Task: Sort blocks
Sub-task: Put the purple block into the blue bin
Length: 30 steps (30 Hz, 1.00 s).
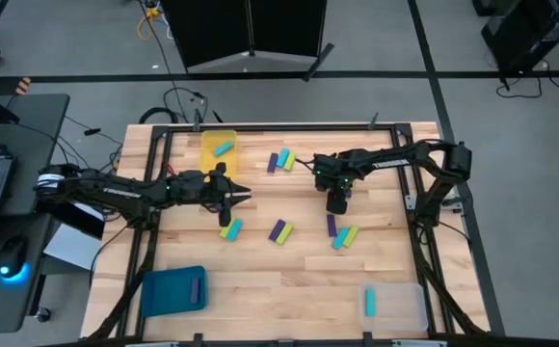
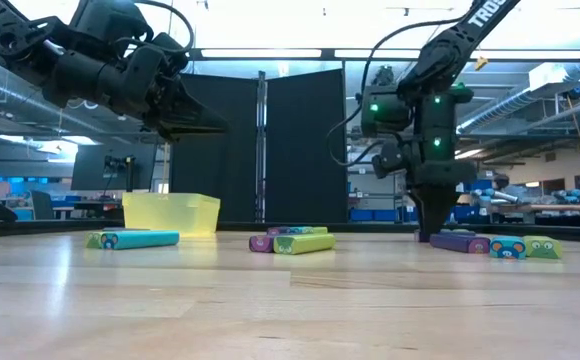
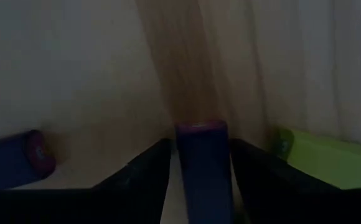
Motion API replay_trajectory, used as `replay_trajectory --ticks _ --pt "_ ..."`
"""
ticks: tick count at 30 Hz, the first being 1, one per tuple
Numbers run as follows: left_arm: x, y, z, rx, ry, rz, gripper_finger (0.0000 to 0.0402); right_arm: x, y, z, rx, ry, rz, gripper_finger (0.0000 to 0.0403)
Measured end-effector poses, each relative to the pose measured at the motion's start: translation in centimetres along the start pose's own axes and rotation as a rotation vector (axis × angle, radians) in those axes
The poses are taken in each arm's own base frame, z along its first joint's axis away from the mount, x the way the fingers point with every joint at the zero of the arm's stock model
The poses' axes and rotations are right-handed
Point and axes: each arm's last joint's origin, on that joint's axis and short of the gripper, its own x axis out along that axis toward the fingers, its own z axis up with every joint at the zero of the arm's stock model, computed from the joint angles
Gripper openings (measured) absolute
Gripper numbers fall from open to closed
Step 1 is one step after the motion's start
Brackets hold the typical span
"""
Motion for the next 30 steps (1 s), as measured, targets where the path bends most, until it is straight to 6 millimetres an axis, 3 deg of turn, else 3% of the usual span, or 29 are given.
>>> replay_trajectory --ticks 8,13,19,22,30 --pt "0.0 0.0 -0.1 0.0 0.009 0.0 0.0099 0.4 0.0 0.2 -0.017 0.013 0.014 0.012" --pt "0.0 0.0 0.2 -0.005 -0.016 0.0 0.0099 -1.0 0.4 0.9 -0.045 -0.057 0.01 0.0117" --pt "0.0 0.0 0.8 -0.004 -0.086 -0.009 0.0099 -4.1 2.9 2.6 -0.094 -0.415 0.026 0.0117" --pt "0.0 -0.1 0.8 -0.003 -0.085 -0.027 0.0099 -5.8 4.4 3.9 -0.122 -0.705 0.043 0.0117" --pt "-0.1 -0.7 1.3 0.005 -0.134 -0.13 0.0111 -8.4 8.2 5.5 -0.206 -1.215 0.115 0.0117"
